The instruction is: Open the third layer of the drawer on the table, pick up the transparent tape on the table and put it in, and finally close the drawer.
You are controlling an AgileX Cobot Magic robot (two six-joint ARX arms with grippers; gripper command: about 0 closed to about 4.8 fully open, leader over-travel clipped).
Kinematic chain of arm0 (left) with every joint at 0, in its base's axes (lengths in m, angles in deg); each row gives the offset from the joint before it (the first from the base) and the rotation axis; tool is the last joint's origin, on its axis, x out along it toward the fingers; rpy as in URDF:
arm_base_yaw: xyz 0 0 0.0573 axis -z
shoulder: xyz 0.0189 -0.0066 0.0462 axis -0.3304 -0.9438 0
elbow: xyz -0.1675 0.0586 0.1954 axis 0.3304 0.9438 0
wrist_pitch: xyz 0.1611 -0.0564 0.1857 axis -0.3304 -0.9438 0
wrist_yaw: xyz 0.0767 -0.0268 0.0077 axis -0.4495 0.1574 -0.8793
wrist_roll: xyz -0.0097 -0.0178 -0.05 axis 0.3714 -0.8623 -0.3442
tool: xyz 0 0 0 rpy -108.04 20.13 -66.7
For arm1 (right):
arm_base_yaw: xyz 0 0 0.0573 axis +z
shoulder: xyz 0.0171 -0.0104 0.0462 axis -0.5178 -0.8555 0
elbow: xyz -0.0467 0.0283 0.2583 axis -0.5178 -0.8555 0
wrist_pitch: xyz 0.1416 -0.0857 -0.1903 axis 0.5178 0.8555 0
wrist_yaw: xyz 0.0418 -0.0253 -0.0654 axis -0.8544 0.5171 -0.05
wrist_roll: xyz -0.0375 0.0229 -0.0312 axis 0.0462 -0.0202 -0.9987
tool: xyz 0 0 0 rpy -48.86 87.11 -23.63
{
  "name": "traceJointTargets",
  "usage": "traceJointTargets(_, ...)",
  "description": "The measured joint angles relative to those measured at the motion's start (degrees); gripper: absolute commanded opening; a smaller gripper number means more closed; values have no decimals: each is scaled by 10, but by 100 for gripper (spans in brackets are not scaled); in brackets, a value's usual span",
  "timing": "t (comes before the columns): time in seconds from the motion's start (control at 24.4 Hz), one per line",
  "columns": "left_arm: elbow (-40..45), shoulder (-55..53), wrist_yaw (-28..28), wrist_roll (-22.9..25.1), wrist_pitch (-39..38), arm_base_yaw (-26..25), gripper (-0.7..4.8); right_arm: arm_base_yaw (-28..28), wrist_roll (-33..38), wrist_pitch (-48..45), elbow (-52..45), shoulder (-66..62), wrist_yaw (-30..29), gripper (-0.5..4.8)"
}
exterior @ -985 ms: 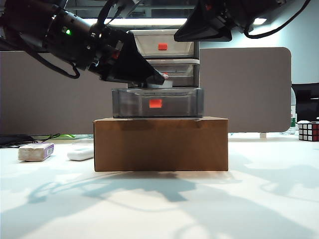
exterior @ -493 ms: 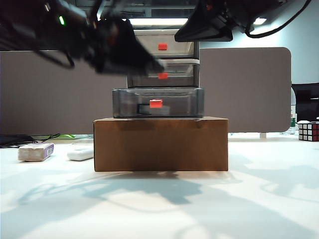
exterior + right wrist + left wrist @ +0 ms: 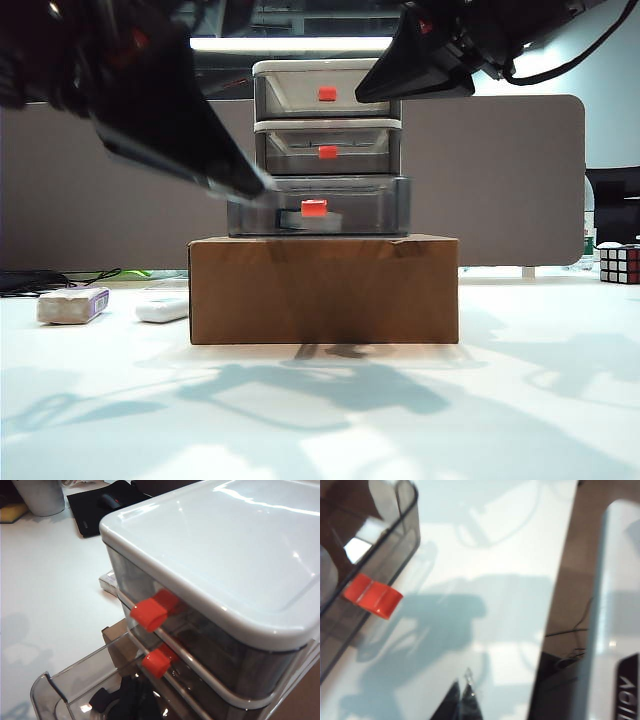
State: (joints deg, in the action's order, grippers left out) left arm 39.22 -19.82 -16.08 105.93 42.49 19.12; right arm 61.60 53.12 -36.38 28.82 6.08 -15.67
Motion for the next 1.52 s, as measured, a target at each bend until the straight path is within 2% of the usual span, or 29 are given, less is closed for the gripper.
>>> traceJointTargets(0.08,1,-18,-43,-2,30,20,-4,0,0,1,0,0,0,-5)
traceJointTargets(0.21,1,-29,-54,-9,74,24,-5,0,0,5,0,0,0,-5)
traceJointTargets(0.29,0,-42,-82,-23,104,23,-4,0,0,6,0,0,0,-5)
traceJointTargets(0.45,0,-65,-134,-27,120,23,-4,0,0,10,0,1,0,-5)
traceJointTargets(0.86,0,-83,-210,-27,221,23,-4,0,-13,25,0,2,0,-5)
traceJointTargets(1.11,0,-146,-274,-26,362,23,-5,0,-23,28,0,2,0,-5)
traceJointTargets(1.27,1,-179,-313,-24,418,23,-5,0,-28,38,0,3,9,-5)
traceJointTargets(1.44,1,-174,-318,-9,423,21,-5,0,-30,42,0,26,28,-5)
traceJointTargets(1.52,1,-114,-316,-5,363,23,-4,0,-48,70,-1,73,31,-5)
